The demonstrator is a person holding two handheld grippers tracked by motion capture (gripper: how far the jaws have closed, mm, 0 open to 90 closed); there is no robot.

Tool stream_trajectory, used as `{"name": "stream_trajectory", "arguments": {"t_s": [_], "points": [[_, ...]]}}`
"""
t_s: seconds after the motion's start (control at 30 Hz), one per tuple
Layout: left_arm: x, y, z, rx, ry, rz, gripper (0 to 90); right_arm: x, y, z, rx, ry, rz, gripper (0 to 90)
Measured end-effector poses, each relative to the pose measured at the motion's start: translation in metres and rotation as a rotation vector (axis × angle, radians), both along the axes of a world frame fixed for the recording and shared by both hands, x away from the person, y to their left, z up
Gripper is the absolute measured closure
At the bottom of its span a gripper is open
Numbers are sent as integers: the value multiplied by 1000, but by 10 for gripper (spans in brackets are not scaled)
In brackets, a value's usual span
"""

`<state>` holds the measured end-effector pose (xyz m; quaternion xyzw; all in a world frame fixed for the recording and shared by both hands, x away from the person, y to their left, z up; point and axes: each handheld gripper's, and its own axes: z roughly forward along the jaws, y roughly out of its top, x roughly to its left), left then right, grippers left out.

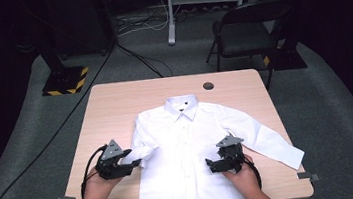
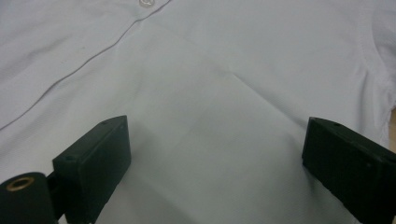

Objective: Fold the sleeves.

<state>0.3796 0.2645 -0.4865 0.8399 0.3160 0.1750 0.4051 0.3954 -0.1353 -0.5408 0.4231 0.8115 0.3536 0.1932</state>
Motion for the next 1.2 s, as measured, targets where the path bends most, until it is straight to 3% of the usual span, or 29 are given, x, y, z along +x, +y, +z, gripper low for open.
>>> {"name": "stream_trajectory", "arguments": {"t_s": [0.23, 0.4, 0.73, 1.07, 1.2], "points": [[-5, -22, -2, 29, 5, -77, 448, 0, 0, 0, 2, -2, 0, 68], [-10, -38, -6, 87, -7, -130, 448, 0, 0, 0, 2, -2, 0, 68], [-13, -48, -16, 133, 1, -191, 446, 0, 0, 0, 2, -3, 1, 67], [-11, -57, -26, 126, 24, -219, 432, 0, 0, -1, 3, -3, 0, 65], [-14, -61, -28, 122, 25, -239, 360, 0, 0, -1, 3, -3, 1, 65]]}}
